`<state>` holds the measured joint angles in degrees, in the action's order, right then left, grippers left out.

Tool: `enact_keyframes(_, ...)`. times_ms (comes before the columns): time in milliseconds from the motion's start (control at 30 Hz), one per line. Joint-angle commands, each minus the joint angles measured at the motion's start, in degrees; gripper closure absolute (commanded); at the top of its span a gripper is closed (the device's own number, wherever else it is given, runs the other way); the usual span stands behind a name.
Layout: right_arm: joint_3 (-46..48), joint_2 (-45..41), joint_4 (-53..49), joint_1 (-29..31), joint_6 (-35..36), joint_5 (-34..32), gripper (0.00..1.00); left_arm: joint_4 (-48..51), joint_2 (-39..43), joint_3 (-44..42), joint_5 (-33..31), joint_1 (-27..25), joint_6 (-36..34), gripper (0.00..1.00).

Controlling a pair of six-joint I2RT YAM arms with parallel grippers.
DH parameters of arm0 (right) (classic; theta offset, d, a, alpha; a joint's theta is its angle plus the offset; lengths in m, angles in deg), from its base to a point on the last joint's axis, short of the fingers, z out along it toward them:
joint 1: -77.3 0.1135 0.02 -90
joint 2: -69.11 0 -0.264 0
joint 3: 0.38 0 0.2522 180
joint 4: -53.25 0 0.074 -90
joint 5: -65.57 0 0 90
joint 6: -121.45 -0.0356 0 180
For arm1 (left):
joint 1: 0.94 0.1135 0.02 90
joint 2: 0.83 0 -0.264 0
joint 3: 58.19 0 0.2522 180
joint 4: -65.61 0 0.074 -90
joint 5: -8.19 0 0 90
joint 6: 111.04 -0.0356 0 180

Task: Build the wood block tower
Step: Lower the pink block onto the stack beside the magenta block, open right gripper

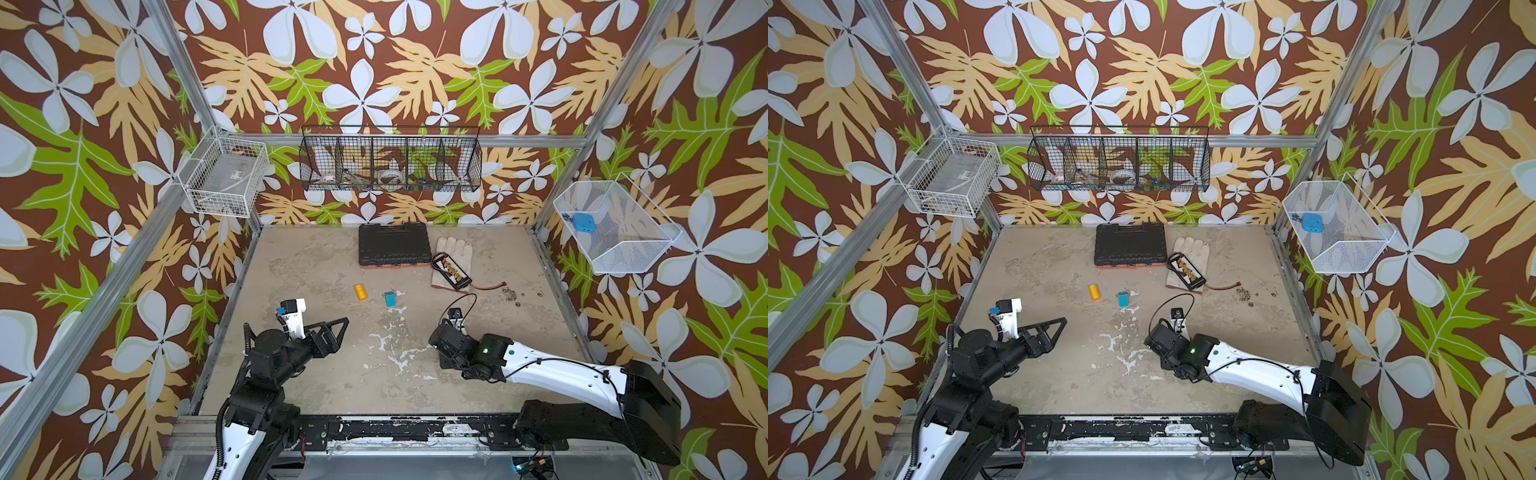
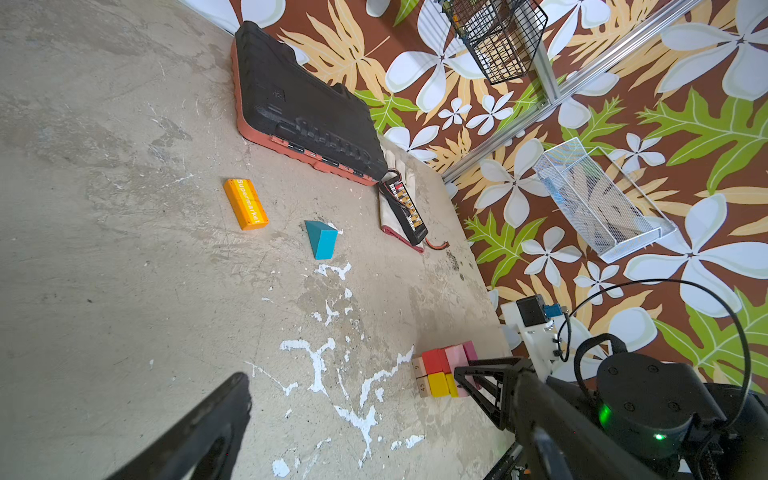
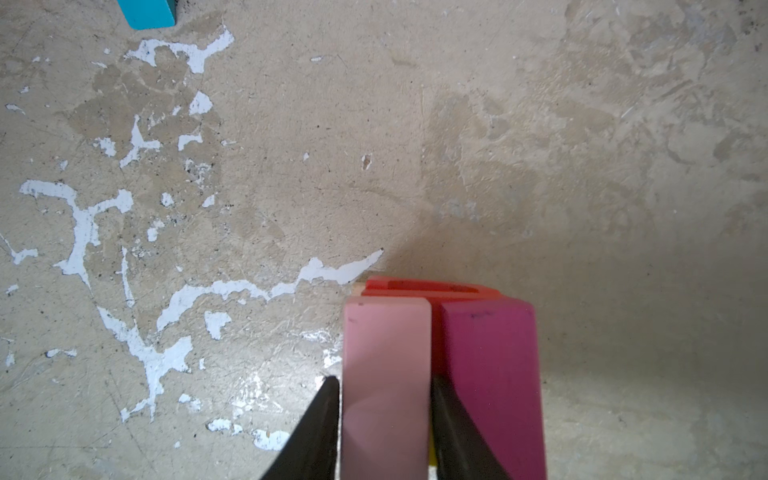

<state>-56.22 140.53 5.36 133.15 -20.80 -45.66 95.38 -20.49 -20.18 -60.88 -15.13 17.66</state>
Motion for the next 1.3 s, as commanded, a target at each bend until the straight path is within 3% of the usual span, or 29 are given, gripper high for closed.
enact_keyframes(0,-0.4,-0.3,-0.8,0.0,-0.4,-1.3,0.6,-0.9,0.1,-0.1,-0.4,0.0,-0.1,0.0)
enact_keyframes(500,-3.5,-2.7,-2.8,0.0,0.3,-1.4,0.52,-0.8,0.1,-0.1,-0.4,0.0,-0.1,0.0)
enact_keyframes(700,-4.0,-5.9,-4.6,0.0,1.5,-4.1,0.21,-0.8,0.2,-0.1,-0.4,0.0,-0.1,0.0)
enact_keyframes(833,-1.8,-8.1,-3.7,-1.9,2.9,-3.8,0.07,-0.8,0.2,-0.1,-0.4,0.0,0.0,0.0)
enact_keyframes(1267,2.3,-7.0,1.6,-3.8,4.0,-0.7,0.04,-0.8,0.1,-0.2,-0.4,0.0,0.0,0.0)
